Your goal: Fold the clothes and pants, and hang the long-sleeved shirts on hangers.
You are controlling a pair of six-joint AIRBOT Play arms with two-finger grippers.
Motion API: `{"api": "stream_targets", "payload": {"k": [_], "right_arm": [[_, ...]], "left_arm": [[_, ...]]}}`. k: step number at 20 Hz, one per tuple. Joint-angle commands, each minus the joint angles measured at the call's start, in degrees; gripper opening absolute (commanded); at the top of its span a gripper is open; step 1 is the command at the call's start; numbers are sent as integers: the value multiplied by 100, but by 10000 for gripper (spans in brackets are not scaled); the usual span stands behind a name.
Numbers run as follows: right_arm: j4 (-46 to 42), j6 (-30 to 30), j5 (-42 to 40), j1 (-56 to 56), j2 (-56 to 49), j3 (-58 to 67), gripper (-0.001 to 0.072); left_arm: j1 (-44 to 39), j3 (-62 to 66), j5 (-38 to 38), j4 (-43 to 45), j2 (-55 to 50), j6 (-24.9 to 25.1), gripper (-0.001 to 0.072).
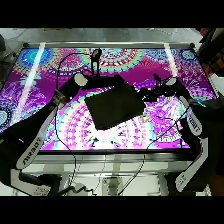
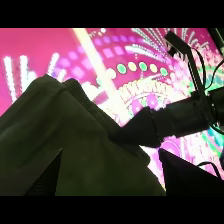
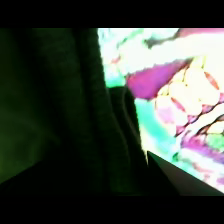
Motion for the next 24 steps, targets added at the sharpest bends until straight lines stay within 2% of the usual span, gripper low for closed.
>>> {"api": "stream_targets", "payload": {"k": [1,2,4,8,10,11,14,17,19,23,24], "right_arm": [[275,-531,1187,83,-166,116,544],[291,-745,1366,197,-197,116,527],[313,-942,1478,448,-190,118,446],[269,-1080,817,752,-164,136,451],[153,-1078,566,717,-138,133,477],[136,-1073,595,645,-131,133,549],[168,-1071,1049,291,-133,133,626],[343,-1040,1344,-101,-136,133,626],[804,-977,1285,-282,-144,133,626],[1003,-793,1294,-155,-372,127,627],[1285,-662,1412,-48,-476,127,626]], "left_arm": [[4,4,-31,2,2,0,698],[4,4,-33,2,2,2,699],[7,4,-33,2,2,2,699],[81,4,-243,4,2,2,698],[173,4,-481,2,2,2,699],[234,4,-599,0,4,0,699],[402,4,-922,0,4,0,698],[509,4,-1080,-13,4,-2,698],[516,4,-1082,-22,4,-2,698],[516,4,-1082,-22,4,-2,698],[516,4,-1084,-22,4,-2,698]]}}
